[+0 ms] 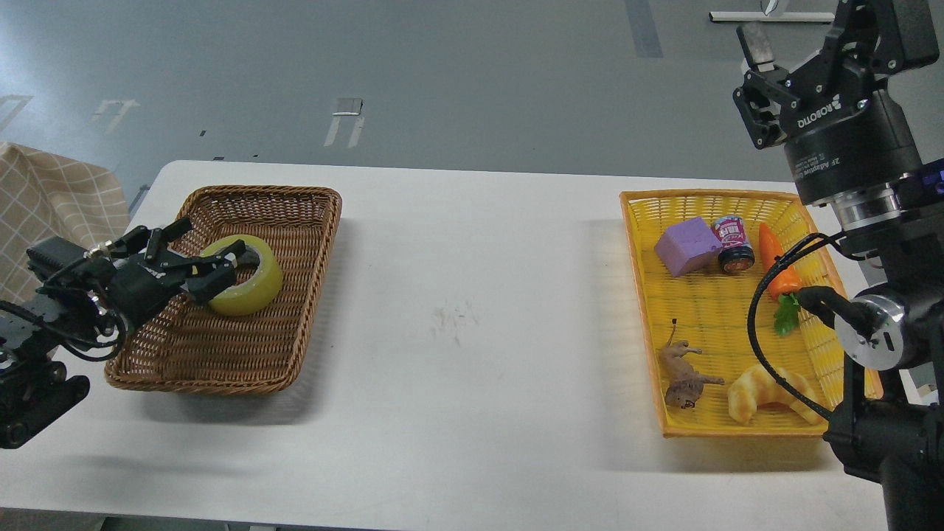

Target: Place and transfer tape with both arms

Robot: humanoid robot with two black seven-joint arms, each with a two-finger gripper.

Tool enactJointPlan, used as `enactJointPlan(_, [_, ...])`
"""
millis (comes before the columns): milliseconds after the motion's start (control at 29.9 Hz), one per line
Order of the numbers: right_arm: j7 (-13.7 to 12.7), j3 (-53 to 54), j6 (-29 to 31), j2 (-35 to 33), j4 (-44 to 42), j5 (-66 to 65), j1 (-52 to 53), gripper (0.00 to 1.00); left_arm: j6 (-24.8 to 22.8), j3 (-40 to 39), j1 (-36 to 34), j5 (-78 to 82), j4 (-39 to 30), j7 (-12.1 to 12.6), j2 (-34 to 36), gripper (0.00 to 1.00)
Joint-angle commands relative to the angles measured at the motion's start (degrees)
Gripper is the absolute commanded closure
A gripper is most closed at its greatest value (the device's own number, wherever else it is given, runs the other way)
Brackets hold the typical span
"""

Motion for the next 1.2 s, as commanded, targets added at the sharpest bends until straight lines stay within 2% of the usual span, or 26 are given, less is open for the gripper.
enactJointPlan(0, [0.0,-0.16,0.06,0.0,0.03,0.04,0.27,0.0,0.12,-0.67,-4.45,-14.77,-6.9,0.01,-0.75,0.02])
enactJointPlan(67, [-0.09,-0.34,0.06,0.0,-0.14,-0.31,0.53,0.0,-2.89,-1.47,-8.92,-31.33,-12.35,0.01,-0.84,0.02])
enactJointPlan(167, [-0.44,-0.51,0.06,0.0,-0.41,-0.58,0.79,0.0,-9.49,-1.64,-13.32,-43.85,-13.51,0.01,-1.02,0.02])
enactJointPlan(234, [-0.79,-0.51,0.06,0.0,-0.49,-0.58,1.23,0.0,-18.61,-1.64,-19.11,-56.84,-13.51,0.01,-1.19,0.02])
enactJointPlan(268, [-0.79,-0.6,0.06,0.0,-0.49,-0.66,1.32,0.0,-20.56,-1.64,-20.44,-58.99,-13.51,0.01,-1.19,0.02])
enactJointPlan(335, [-1.23,-0.78,-0.03,0.0,-0.76,-0.66,2.81,0.0,-28.1,-1.73,-23.87,-62.78,-13.95,0.01,-1.19,0.02])
enactJointPlan(368, [-1.23,-0.78,-0.03,0.0,-0.76,-0.66,2.82,0.0,-28.14,-1.73,-23.89,-62.79,-13.95,0.01,-1.19,0.02])
enactJointPlan(435, [-3.41,-0.87,-0.03,0.0,-0.93,-1.36,4.04,0.0,-36.45,-3.83,-25.9,-63.49,-14.74,0.01,-1.19,0.02])
enactJointPlan(535, [-5.27,-1.47,-0.03,0.0,-1.11,-2.68,5.18,0.0,-45.34,-10.84,-25.65,-67.52,-19.11,0.01,-1.28,0.02])
enactJointPlan(569, [-5.27,-1.48,-0.03,0.0,-1.11,-2.69,5.19,0.0,-45.37,-10.87,-25.64,-67.54,-19.13,0.01,-1.28,0.02])
enactJointPlan(636, [-5.19,-3.49,-0.03,0.0,-1.02,-2.69,5.54,0.0,-43.98,-15.08,-24.07,-72.87,-22.73,7.49,-1.89,0.02])
enactJointPlan(669, [-5.19,-3.85,-0.03,0.0,-1.02,-2.69,5.54,0.0,-43.09,-15.79,-23.37,-73.33,-23.26,9.35,-2.16,0.02])
enactJointPlan(702, [-5.27,-4.29,-0.11,0.0,-1.02,-2.69,5.71,0.0,-42.04,-16.66,-21.88,-73.95,-23.96,12.59,-2.59,0.02])
enactJointPlan(736, [-5.36,-4.55,-0.46,0.0,-1.11,-2.69,6.06,0.0,-41.77,-17.8,-20.56,-73.95,-25.1,13.93,-2.6,0.02])
enactJointPlan(836, [-5.54,-5.43,-1.52,0.0,-1.55,-2.69,6.94,0.0,-41.85,-20.79,-17.83,-74.22,-27.47,13.86,-2.51,0.02])
enactJointPlan(970, [-7.46,-7.46,-4.07,0.0,-2.86,-2.6,9.84,0.0,-41.85,-32.64,-7.13,-74.22,-34.85,12.89,-4.26,0.02])
enactJointPlan(1171, [-6.5,-8.33,-3.54,0.0,-2.87,-2.42,10.29,0.0,-41.15,-37.94,-2.36,-72.2,-35.75,12.71,-8.22,0.02])
